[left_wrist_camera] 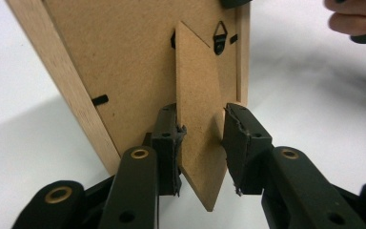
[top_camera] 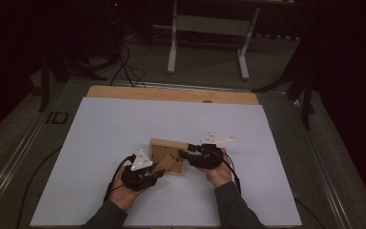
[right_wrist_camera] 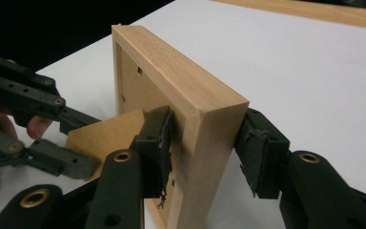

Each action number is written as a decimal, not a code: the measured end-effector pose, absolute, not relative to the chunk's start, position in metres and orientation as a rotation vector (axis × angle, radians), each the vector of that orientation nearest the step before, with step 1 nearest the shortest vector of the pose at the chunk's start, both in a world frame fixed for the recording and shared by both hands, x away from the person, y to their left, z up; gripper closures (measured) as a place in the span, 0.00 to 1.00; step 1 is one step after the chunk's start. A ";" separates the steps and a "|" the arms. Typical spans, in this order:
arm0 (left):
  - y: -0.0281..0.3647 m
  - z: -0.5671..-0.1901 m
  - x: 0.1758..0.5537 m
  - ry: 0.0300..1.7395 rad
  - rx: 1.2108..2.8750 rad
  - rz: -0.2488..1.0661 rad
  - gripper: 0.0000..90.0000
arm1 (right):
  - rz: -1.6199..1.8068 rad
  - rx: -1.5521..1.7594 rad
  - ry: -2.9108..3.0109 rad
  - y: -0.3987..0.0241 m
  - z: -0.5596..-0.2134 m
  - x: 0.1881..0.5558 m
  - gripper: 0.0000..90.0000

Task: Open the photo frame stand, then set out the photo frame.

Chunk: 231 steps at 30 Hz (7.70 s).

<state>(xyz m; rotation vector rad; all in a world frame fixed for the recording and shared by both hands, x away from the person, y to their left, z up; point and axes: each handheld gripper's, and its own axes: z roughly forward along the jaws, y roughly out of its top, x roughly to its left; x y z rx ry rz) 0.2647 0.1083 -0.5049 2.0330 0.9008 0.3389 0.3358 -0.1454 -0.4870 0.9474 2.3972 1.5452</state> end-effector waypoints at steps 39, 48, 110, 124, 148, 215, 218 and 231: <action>0.098 -0.516 0.295 0.938 2.089 0.477 0.76 | 1.390 0.805 2.266 -0.135 -0.480 0.325 0.63; 0.099 -0.518 0.294 0.953 2.079 0.464 0.75 | 1.420 0.802 2.292 -0.136 -0.480 0.324 0.60; 0.116 -0.529 0.286 0.989 1.985 0.192 0.68 | 1.459 0.746 2.446 -0.131 -0.485 0.315 0.44; 0.118 -0.528 0.284 0.985 1.981 0.189 0.66 | 1.453 0.732 2.457 -0.131 -0.484 0.314 0.43; 0.128 -0.520 0.280 0.986 1.947 0.195 0.65 | 1.423 0.729 2.475 -0.139 -0.484 0.315 0.41; 0.136 -0.502 0.272 0.978 1.926 0.363 0.97 | 1.260 0.872 2.353 -0.154 -0.486 0.327 0.99; 0.137 -0.502 0.272 0.985 1.917 0.371 0.99 | 1.269 0.878 2.344 -0.151 -0.488 0.327 0.99; 0.134 -0.500 0.276 0.989 1.906 0.395 0.99 | 1.399 0.935 2.309 -0.140 -0.488 0.331 0.99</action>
